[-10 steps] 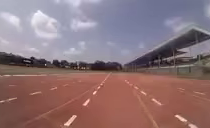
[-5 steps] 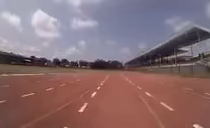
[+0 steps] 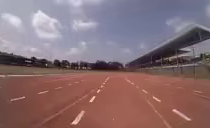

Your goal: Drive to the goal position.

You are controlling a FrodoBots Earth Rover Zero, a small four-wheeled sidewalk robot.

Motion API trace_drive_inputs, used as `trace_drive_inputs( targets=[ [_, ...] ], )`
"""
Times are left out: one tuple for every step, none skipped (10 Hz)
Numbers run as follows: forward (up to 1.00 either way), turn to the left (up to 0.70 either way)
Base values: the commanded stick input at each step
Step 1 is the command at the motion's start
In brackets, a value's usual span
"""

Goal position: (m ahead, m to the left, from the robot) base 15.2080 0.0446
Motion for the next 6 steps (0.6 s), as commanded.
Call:
trace_drive_inputs(
  targets=[
    [0.70,0.00],
    [0.70,0.00],
    [0.70,0.00],
    [0.70,0.00],
    [0.70,0.00],
    [0.70,0.00]
  ],
)
